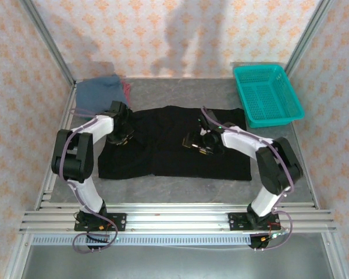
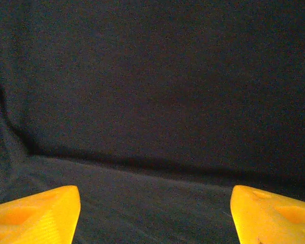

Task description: Fold and stack the t-shirts

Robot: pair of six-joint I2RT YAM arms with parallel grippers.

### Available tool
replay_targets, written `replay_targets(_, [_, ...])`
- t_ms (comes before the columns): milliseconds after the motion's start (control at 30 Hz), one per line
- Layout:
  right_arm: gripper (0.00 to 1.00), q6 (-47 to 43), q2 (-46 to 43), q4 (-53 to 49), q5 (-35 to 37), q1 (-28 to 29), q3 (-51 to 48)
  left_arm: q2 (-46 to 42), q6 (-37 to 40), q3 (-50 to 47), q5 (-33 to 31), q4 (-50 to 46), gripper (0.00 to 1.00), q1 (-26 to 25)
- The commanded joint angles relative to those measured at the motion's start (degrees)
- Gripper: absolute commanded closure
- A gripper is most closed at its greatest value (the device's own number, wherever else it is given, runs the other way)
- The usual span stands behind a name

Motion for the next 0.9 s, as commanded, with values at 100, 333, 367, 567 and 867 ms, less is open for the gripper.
replay_targets(100, [0.24,2.27,9.75,6.77,-1.61,3.31,12.28,2.17,-1.16,5.94,-8.42,-6.31,0.71,2.44])
replay_targets(333, [0.31,6.37,21.50,13.70,-4.90,6.06,25.10,-6.88,-1.43,-0.36,-10.71,-9.10,0.59,3.81])
replay_targets(367, [0.32,6.06,22.92,13.56,-5.01,6.51,26.77,-8.13,-1.21,-1.19,-9.34,-8.66,0.59,3.51])
replay_targets(567, [0.38,7.11,30.61,16.08,-6.37,8.41,33.82,-16.26,-0.56,-7.41,-2.48,-7.56,0.60,0.81])
replay_targets(867, [0.48,8.65,37.15,18.14,-6.90,9.55,39.50,-15.38,-0.38,-13.91,0.84,-2.59,0.70,0.64])
